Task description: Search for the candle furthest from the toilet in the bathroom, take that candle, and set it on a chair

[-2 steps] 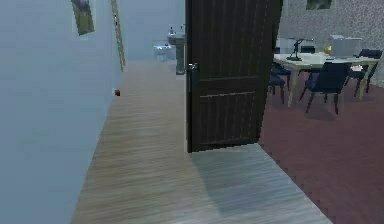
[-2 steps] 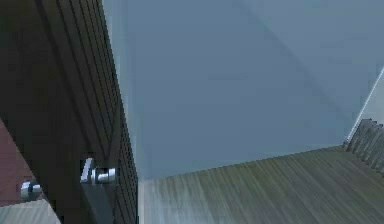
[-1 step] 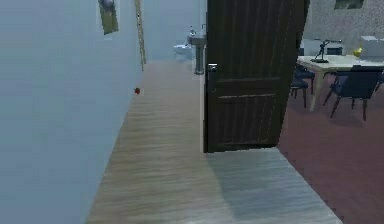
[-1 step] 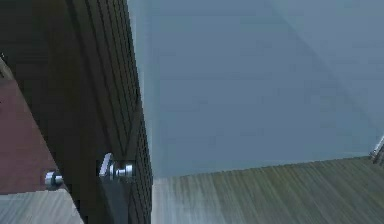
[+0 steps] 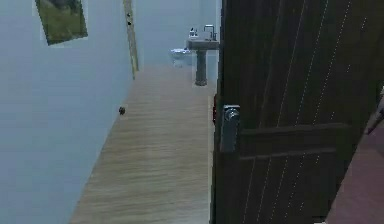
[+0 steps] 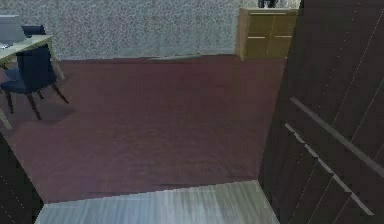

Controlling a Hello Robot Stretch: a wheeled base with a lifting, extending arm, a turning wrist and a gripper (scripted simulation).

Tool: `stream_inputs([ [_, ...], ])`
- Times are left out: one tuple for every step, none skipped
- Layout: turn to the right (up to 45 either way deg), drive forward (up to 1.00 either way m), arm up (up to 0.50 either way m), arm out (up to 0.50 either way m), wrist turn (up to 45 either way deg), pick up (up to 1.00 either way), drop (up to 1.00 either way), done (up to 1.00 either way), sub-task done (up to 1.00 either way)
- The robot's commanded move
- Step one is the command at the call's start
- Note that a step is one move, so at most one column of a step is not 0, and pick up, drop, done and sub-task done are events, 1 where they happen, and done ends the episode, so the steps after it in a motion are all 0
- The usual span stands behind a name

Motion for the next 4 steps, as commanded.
stream_inputs([
  [-6.0,0.0,0.0,0.0,0.0,0.0,0.0,0.0,0.0],
  [0.0,0.65,0.0,0.0,0.0,0.0,0.0,0.0,0.0],
  [0.0,0.6,0.0,0.0,0.0,0.0,0.0,0.0,0.0],
  [0.0,1.0,0.0,0.0,0.0,0.0,0.0,0.0,0.0],
])
